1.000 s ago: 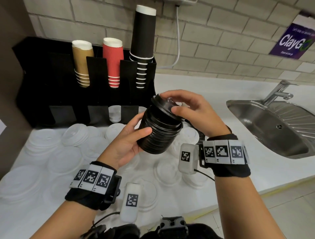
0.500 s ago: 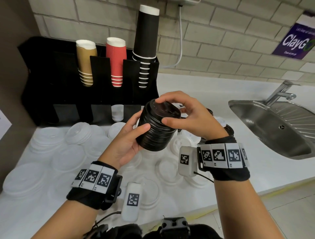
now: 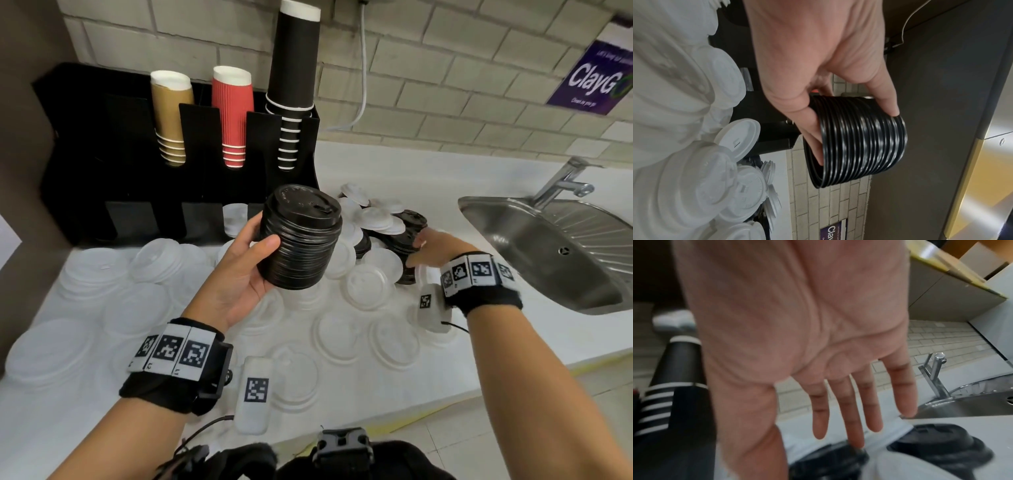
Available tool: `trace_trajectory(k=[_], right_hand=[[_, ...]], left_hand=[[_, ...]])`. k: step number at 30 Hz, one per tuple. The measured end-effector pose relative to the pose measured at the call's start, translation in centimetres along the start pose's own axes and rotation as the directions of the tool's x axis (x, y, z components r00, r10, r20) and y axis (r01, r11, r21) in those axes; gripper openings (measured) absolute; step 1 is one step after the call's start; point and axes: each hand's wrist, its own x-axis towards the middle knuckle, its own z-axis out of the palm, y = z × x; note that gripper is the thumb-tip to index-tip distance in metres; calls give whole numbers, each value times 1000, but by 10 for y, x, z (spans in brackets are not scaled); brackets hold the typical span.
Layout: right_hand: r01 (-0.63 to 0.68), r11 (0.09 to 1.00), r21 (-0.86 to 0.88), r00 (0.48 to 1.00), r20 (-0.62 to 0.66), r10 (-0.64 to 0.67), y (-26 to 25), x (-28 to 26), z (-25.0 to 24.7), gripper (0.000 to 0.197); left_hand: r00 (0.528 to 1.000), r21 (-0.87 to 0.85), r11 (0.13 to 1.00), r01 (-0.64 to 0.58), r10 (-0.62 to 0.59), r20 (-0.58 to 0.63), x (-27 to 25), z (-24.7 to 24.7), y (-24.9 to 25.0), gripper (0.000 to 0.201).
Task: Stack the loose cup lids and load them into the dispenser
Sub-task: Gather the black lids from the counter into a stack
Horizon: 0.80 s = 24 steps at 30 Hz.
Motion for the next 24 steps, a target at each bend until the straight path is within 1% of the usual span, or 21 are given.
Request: trace_trajectory(k=[1,3,6,8,9,11,12,16,18,21,24], right_hand=[[-3,999,-45,1000,23,4,0,4,6,55],[22,994,-111,999,47,-17,0,11,17,57],[81,991,-108,997,17,-80,3,19,25,61],[128,983,-131,991,56,-122,4,21,27,75],[147,977,-155,988,74,-137,3,23,29,82],[171,958,-232,985,29,-169,1,25,32,88],[178,952,-250,983,7,-182,-1,26,33,87],[178,964,-199,984,44,-172,-9,30,35,84],[175,963,-203,984,18,-175,-13,30,34,78],[170,962,-216,985,13,-171,-17,27,30,68],[106,968,-230,990,-67,-124,-23,18,16,56]], left_hand=[[1000,2,1000,2,-2,0,0,0,1,48],[1000,1,1000,4,-4,-11,2,-1,0,49],[1000,-5,1000,-1,1,-15,1,-2,0,52],[1000,-9,1000,2,-2,-15,1,-3,0,60],[1000,-7,1000,4,-5,-19,1,-3,0,60],[1000,1,1000,5,-5,-29,1,-5,0,57],[1000,6,1000,8,-7,-30,1,-5,0,57],[1000,35,999,5,-4,-29,0,-5,-1,55],[1000,39,999,3,-2,-28,0,-5,-1,55],[1000,38,999,8,-7,-30,0,-4,-1,56],[999,21,1000,5,-5,-40,1,-2,-1,61]])
